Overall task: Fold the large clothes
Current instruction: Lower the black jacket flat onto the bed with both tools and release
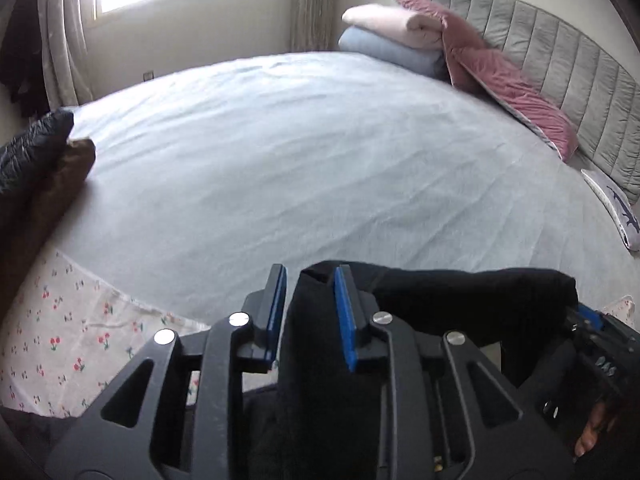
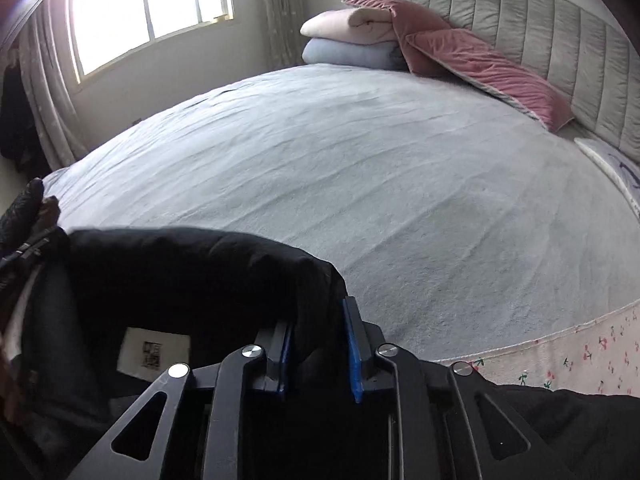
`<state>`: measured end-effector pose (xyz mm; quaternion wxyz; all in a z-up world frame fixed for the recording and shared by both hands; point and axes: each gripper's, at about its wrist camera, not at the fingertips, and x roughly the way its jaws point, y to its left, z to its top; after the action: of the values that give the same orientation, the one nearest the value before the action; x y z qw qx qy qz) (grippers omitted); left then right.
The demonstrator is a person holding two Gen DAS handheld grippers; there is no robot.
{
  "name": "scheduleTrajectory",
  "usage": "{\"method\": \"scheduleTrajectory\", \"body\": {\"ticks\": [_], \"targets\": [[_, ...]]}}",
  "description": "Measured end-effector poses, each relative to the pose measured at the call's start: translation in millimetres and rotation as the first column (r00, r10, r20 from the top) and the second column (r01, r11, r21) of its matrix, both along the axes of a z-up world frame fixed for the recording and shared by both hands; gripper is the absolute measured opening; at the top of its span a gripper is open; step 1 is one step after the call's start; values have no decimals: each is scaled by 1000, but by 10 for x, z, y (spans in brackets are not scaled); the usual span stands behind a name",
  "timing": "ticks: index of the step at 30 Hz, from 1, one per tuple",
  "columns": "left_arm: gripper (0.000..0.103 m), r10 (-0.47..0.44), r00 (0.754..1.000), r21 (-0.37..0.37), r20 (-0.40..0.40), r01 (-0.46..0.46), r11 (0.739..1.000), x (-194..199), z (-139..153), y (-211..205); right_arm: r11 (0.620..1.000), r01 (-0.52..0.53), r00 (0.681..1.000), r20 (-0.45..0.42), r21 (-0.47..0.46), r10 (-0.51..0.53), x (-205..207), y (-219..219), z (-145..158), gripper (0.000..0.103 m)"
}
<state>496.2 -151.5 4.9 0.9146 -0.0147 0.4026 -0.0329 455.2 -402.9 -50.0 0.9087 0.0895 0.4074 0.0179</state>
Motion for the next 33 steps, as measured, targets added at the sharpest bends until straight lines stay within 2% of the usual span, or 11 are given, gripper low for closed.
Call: {"method": "scheduleTrajectory", "body": {"ticks": [3,6,10,11,13,14,16,18,25,28,33], "targets": [[58,-77,994,58,75,73,996,-222,49,-32,972,1,1000,-8,237,0,-222,-421,46,49],[59,-152,982,116,111,139,983,-397,179,-136,931,-31,995,-77,363,64,-378,-554,-51,49],[59,-238,966,59,99,233,971,-440,296,-427,885,-30,979,-164,465,119,-489,-423,-337,48],[59,-256,962,42,88,254,966,-424,297,-490,866,-31,978,-165,500,130,-491,-379,-395,45],[59,-284,956,34,68,283,959,-361,260,-609,818,-50,976,-146,574,162,-472,-310,-494,8],[59,-281,958,59,51,278,959,-305,213,-642,819,-54,983,-114,572,145,-491,-315,-465,8],[59,-246,969,125,33,240,963,-211,72,-574,904,19,995,-100,427,26,-472,-431,-399,7],[59,-187,982,168,1,184,968,-115,-73,-423,877,85,978,-209,473,18,-459,-577,-636,7],[66,-211,975,-74,-67,206,976,-315,-14,112,926,-18,979,-182,378,93,-817,-578,-263,27],[75,-221,973,-58,-64,218,974,-620,120,249,952,-7,985,-161,307,59,-1099,-710,-13,52],[84,-215,975,-13,-65,214,977,-1211,361,545,966,23,990,-142,259,14,-1715,-992,368,60]]}}
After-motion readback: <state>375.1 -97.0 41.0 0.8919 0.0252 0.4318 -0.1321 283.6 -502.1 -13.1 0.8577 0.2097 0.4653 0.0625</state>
